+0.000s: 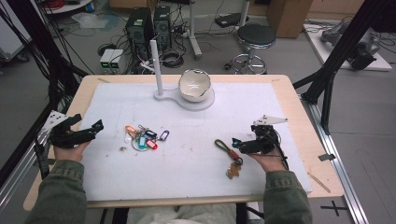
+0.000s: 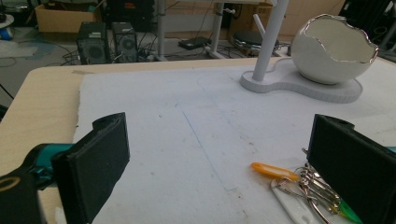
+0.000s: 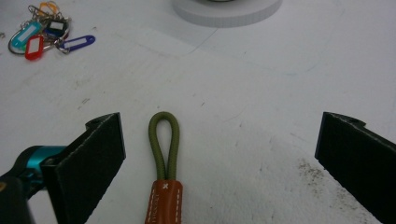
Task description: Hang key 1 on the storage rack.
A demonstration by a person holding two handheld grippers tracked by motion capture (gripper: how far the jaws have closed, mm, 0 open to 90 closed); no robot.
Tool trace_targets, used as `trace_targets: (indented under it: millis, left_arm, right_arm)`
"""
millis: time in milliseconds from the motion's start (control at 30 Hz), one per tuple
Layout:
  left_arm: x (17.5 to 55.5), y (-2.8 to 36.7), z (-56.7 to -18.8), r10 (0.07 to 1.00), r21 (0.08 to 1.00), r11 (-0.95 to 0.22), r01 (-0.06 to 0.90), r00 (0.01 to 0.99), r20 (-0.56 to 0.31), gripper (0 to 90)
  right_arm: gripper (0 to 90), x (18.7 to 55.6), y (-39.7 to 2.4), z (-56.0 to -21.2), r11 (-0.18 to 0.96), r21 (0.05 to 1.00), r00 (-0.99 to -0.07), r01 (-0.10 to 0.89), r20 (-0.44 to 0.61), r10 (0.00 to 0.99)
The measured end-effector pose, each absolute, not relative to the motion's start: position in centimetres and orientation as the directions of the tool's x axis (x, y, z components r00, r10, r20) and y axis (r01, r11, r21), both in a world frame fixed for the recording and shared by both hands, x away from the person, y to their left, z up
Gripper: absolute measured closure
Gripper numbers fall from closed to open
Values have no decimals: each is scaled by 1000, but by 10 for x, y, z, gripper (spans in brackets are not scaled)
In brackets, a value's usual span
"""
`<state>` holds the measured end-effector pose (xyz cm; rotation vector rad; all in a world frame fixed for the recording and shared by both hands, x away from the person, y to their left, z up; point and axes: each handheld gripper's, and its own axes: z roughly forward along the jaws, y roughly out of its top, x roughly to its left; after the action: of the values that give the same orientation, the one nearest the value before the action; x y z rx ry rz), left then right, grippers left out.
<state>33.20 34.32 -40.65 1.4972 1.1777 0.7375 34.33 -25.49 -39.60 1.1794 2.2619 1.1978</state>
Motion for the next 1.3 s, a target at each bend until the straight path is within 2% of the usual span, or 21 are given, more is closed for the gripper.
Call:
trace_targets:
  millis: [467,533,900,967,1133,1167,1233,1267,1300]
  left_arm:
    - [332,343,-407,935,955,26,296,331,-128,63]
    - [333,343,-407,935,955,26,296,332,-129,62]
    - [333,343,-407,935,954,26,298,330,-128,63]
    - [333,343,-407,935,954,26,298,330,-128,62]
    - [333,343,-407,935,954,26,299,330,-129,62]
    - [333,343,-407,935,954,24,299,330,-128,63]
    - [333,343,-407,935,954,25,300,330,-129,62]
    - [333,343,-407,935,954,25,300,330,-128,63]
    - [333,343,-407,935,954,25,300,330,-128,62]
  right_arm:
    - [8,348,-245,-410,425,676,-635,602,82,768]
    - [41,348,-243,-411,444,665,-646,601,77,759]
    - [83,348,-237,-417,504,607,-676,614,75,733]
    - [194,348,-237,-418,513,604,-688,609,81,721]
    - [252,346,-234,-419,534,580,-697,616,84,713]
    - [319,346,-233,-420,547,571,-707,612,84,703]
    - [388,346,-232,-421,558,566,-716,606,83,693]
    - [388,346,-232,-421,558,566,-716,606,83,693]
    - [485,344,-230,-422,573,551,-720,607,77,689]
